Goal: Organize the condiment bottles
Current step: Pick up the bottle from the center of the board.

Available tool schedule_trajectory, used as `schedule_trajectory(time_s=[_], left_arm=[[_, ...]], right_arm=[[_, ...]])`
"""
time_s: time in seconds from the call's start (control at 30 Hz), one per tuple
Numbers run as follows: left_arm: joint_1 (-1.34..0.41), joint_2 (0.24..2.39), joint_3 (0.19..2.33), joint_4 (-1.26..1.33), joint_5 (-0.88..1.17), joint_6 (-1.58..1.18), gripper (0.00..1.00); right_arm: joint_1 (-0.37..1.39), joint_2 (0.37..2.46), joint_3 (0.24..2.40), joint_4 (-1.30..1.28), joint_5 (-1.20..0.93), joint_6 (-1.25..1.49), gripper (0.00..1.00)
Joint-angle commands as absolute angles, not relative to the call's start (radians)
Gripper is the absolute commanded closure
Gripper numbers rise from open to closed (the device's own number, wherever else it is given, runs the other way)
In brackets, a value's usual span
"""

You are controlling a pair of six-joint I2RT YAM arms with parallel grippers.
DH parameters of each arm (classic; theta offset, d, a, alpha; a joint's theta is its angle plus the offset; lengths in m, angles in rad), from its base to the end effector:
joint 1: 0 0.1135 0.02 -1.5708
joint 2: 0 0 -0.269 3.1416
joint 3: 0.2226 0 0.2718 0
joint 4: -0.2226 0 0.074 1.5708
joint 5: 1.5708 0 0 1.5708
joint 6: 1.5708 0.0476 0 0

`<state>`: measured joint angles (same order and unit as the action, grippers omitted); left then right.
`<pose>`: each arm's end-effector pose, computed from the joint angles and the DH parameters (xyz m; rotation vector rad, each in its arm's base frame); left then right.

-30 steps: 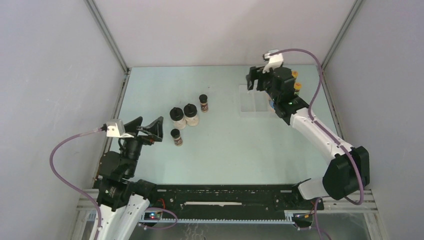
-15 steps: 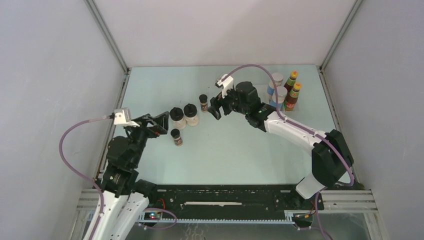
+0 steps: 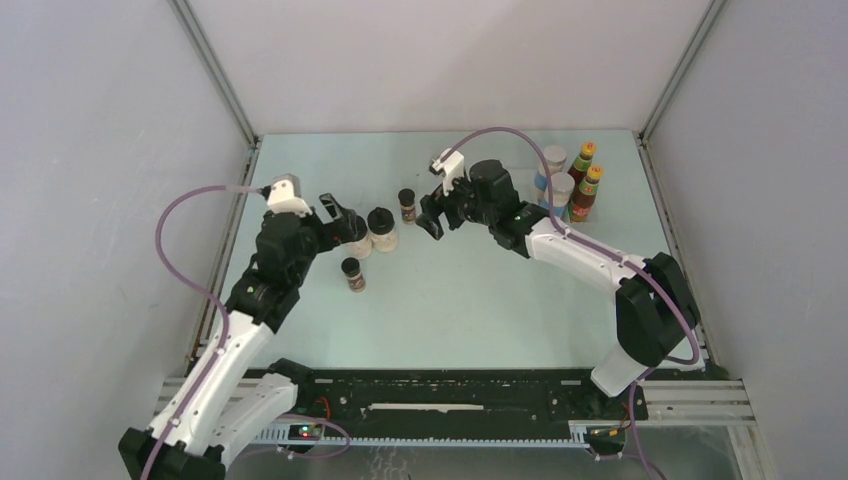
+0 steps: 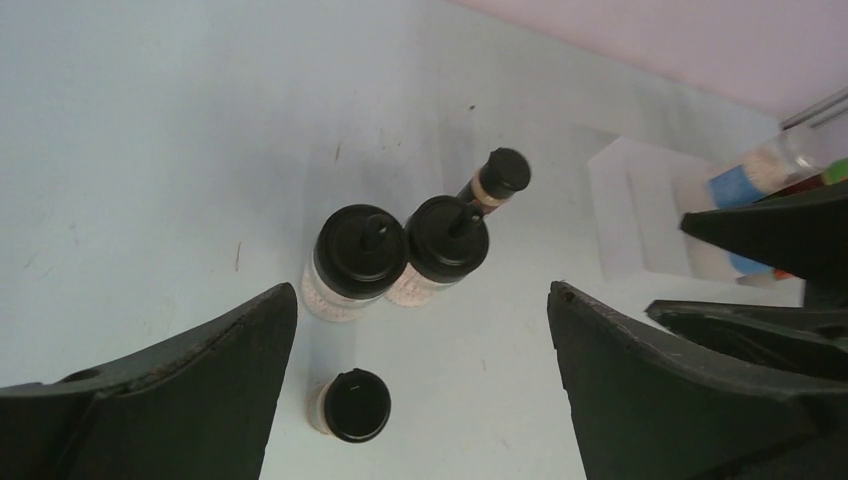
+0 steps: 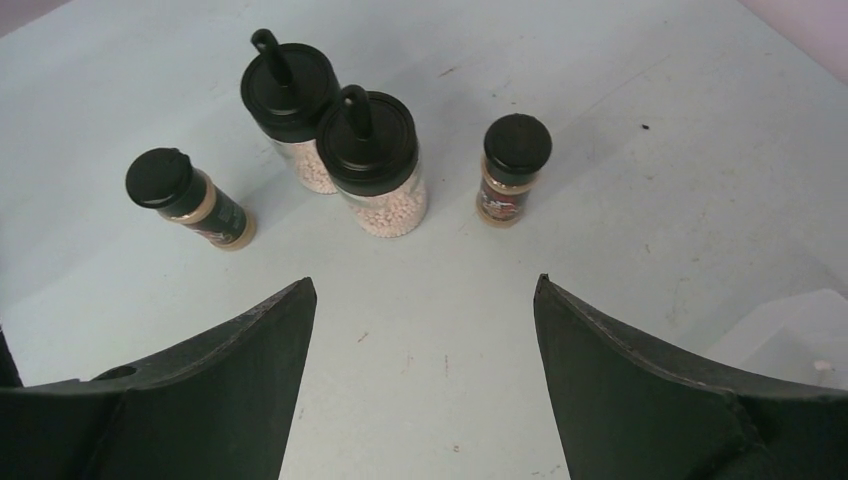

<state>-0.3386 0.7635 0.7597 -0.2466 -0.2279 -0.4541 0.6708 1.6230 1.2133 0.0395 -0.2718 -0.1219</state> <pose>0.1994 -0.0588 0.3287 -0.2667 1.8093 -0.3537 0.3154 0.2666 0.2882 -0.9306 1.7460 0.6248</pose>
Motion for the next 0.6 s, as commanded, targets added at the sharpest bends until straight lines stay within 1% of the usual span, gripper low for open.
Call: schedule_trajectory(time_s=[0.0,0.33,0.57], left_arm=[[-0.357,0.840,0.856,-0.311,-0.294,-0.422,0.00],[-0.364,0.963,0.899,-0.355,-0.368,-0.423,0.00],[-0.364,1.025,0.911,-0.363,-0.385,-0.416,0.02]], right_arm=[[0.643,1.604,1.229,0.054,-0.271,-0.104,0.11],[0.623,1.653,1.227,0.120,-0.362,-0.090,0.12],[0.626,1.720,1.265,0.127,-0.374,-0.074,0.12]])
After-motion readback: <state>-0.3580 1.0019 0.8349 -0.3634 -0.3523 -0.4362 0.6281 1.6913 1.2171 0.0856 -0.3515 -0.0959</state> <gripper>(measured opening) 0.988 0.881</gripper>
